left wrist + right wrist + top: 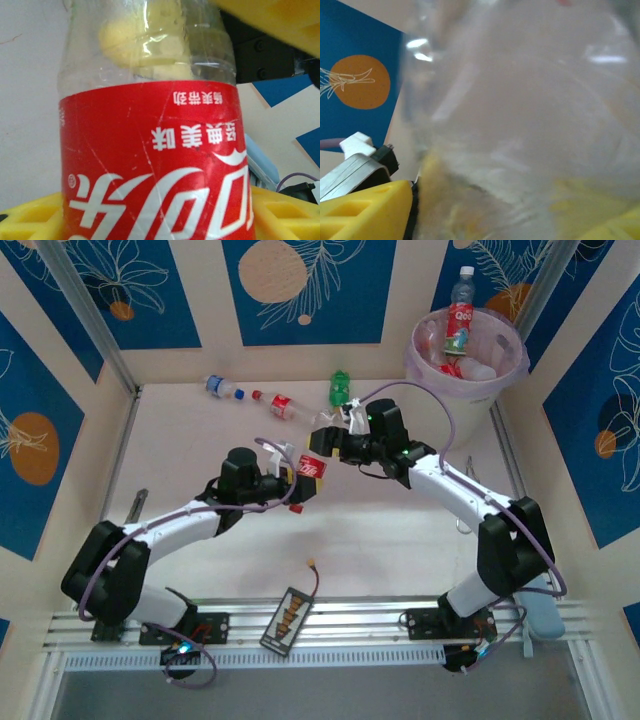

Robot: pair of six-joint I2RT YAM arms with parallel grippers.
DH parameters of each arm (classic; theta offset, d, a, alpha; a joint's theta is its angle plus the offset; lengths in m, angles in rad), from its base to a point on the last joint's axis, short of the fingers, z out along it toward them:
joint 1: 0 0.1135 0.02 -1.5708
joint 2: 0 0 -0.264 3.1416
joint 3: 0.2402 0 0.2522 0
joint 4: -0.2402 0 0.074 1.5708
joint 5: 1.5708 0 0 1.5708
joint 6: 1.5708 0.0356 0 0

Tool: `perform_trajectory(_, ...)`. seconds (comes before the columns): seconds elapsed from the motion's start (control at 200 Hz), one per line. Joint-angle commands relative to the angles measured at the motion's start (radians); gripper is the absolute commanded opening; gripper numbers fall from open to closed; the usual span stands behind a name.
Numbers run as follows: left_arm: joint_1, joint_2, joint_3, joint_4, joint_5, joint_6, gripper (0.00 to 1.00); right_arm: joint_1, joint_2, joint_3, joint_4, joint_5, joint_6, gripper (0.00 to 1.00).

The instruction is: Put the plastic bottles in the bin

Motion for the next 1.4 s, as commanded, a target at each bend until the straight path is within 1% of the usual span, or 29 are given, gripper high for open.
perform_trajectory(0.0,-0.016,0.011,0.034,0.057,0.037,-0.009,0.65,0.009,0.017,0.04,0.014,-0.022,0.007,0.69)
perform_trajectory(0.11,-0.017,0.01,0.034,0.063,0.036,-0.011,0.65,0.011,0.022,0.049,-0.001,-0.017,-0.005,0.62)
perform_trajectory(0.17,-0.017,0.009,0.034,0.059,0.032,-0.011,0.68,0.011,0.018,0.052,-0.012,-0.01,-0.015,0.6)
perform_trajectory(0.255,-0.016,-0.004,0.028,0.06,0.023,-0.012,0.81,0.009,0.002,0.058,-0.035,0.011,-0.032,0.57)
perform_trajectory(0.275,-0.017,-0.006,0.027,0.063,0.021,-0.012,0.85,0.009,-0.002,0.062,-0.041,0.016,-0.037,0.57)
perform_trajectory(0.31,-0.016,-0.013,0.023,0.067,0.02,-0.012,0.98,0.006,-0.01,0.069,-0.057,0.027,-0.05,0.56)
perform_trajectory(0.33,-0.015,-0.015,0.022,0.065,0.019,-0.014,1.0,0.005,-0.015,0.076,-0.068,0.035,-0.059,0.56)
perform_trajectory(0.43,-0.012,-0.043,0.019,0.034,0.018,-0.023,1.0,-0.024,-0.045,0.149,-0.18,0.107,-0.153,0.56)
perform_trajectory(0.515,0.002,-0.093,-0.003,0.023,0.013,-0.038,1.0,-0.08,-0.083,0.235,-0.269,0.181,-0.246,0.55)
perform_trajectory(0.61,0.026,-0.168,-0.024,-0.029,-0.022,-0.031,1.0,-0.144,-0.122,0.34,-0.336,0.28,-0.362,0.55)
perform_trajectory(0.675,0.034,-0.211,-0.029,-0.091,-0.06,-0.003,1.0,-0.199,-0.14,0.405,-0.343,0.325,-0.417,0.55)
perform_trajectory(0.77,0.035,-0.246,-0.028,-0.163,-0.1,0.039,1.0,-0.269,-0.164,0.468,-0.304,0.388,-0.474,0.55)
perform_trajectory(0.86,0.036,-0.244,-0.031,-0.171,-0.109,0.041,1.0,-0.316,-0.176,0.51,-0.234,0.479,-0.537,0.55)
perform_trajectory(0.965,0.036,-0.217,-0.023,-0.163,-0.106,0.027,1.0,-0.345,-0.16,0.559,-0.156,0.592,-0.653,0.55)
perform_trajectory(1.065,0.036,-0.194,-0.01,-0.16,-0.097,0.02,1.0,-0.361,-0.103,0.634,-0.118,0.677,-0.794,0.55)
perform_trajectory(1.2,0.036,-0.187,-0.006,-0.156,-0.104,0.016,1.0,-0.384,0.002,0.713,-0.059,0.736,-0.995,0.56)
perform_trajectory(1.291,0.036,-0.181,-0.007,-0.155,-0.104,0.017,1.0,-0.396,0.066,0.736,0.004,0.777,-1.124,0.55)
perform_trajectory(1.396,0.036,-0.169,-0.015,-0.151,-0.104,0.024,1.0,-0.425,0.127,0.753,0.046,0.782,-1.205,0.53)
